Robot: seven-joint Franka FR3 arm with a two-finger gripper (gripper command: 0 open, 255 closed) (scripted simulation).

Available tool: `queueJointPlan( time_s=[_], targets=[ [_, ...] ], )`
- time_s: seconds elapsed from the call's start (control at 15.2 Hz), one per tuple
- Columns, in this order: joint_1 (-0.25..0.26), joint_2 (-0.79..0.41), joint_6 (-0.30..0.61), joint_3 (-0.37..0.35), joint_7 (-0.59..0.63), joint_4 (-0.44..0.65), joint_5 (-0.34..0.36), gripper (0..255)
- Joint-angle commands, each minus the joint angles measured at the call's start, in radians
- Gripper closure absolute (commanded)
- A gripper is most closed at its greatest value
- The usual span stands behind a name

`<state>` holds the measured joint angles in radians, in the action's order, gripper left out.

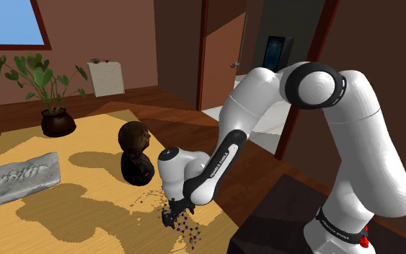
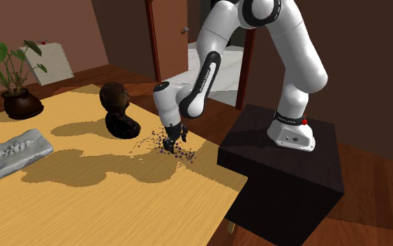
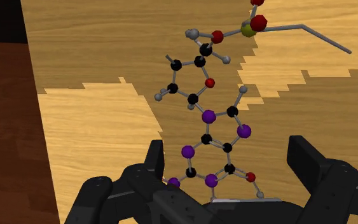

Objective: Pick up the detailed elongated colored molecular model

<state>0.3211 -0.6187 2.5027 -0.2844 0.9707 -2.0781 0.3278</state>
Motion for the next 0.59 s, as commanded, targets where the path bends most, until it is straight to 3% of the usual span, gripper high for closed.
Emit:
queueJointPlan(
  time_s=[0.0,0.46,0.53],
  targets=[
    [0.012,-0.035,0.015,0.011,0.010,0.020,0.012,0],
    [0.031,-0.106,0.057,0.037,0.026,0.048,0.035,0],
    [0.031,-0.105,0.056,0.036,0.025,0.048,0.035,255]
  ],
)
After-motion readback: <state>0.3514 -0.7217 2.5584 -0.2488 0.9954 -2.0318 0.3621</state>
